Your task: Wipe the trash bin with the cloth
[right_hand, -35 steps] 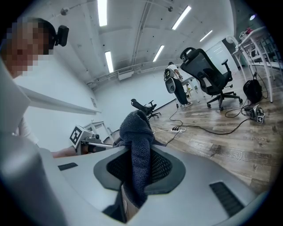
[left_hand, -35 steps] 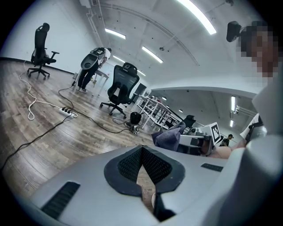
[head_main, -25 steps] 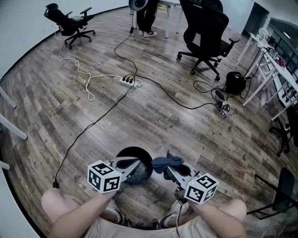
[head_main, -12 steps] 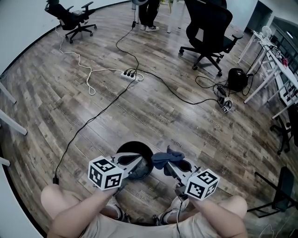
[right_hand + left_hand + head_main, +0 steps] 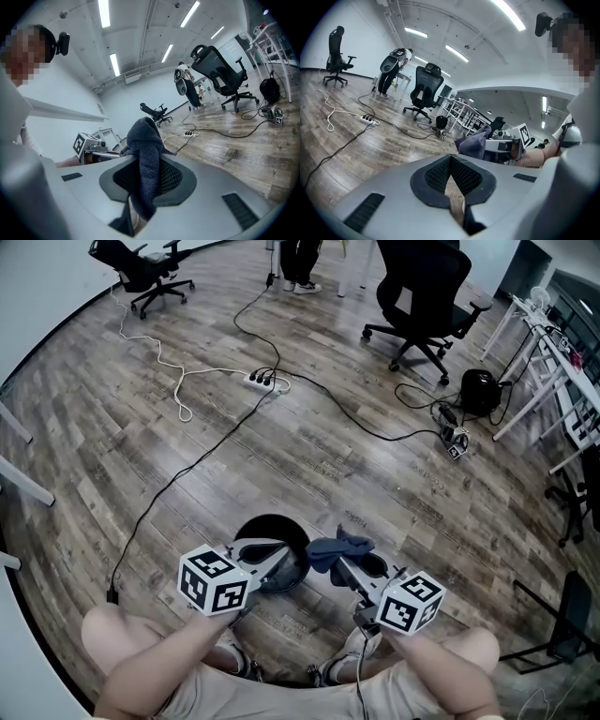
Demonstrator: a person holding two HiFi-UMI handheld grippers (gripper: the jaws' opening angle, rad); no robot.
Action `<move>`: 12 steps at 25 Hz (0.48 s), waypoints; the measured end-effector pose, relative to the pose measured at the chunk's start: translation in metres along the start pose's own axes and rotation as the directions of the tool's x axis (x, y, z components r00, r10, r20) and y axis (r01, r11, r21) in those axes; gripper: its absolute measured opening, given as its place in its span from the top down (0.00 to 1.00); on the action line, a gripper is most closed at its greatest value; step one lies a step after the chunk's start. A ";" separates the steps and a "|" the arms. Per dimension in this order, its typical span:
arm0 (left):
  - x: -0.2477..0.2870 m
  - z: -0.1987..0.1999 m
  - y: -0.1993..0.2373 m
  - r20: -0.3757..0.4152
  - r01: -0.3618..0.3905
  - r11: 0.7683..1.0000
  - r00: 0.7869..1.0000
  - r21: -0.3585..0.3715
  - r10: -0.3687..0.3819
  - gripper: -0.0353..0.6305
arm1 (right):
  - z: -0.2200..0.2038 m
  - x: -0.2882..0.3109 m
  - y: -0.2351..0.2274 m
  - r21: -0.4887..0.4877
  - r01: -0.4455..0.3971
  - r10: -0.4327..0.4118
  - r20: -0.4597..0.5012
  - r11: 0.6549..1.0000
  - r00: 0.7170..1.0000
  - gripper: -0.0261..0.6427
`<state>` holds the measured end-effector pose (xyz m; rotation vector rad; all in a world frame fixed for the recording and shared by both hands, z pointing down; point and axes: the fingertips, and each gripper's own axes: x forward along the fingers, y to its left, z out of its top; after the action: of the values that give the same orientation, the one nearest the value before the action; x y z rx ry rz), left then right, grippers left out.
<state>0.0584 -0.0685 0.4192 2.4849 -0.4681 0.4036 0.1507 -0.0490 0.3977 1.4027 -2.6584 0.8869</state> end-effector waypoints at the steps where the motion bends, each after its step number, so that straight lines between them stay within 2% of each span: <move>1: 0.000 0.000 -0.001 0.000 0.001 1.000 1.000 0.001 -0.001 0.93 | 0.000 0.000 -0.001 -0.002 0.003 -0.003 -0.004 1.000 1.000 0.85; 12: -0.005 -0.001 0.004 0.002 -0.009 1.000 1.000 -0.024 0.009 0.93 | -0.004 0.006 0.000 0.031 -0.007 0.008 -0.016 0.999 1.000 0.85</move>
<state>0.0521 -0.0697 0.4205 2.4613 -0.4821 0.3971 0.1462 -0.0514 0.4027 1.3861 -2.6511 0.9400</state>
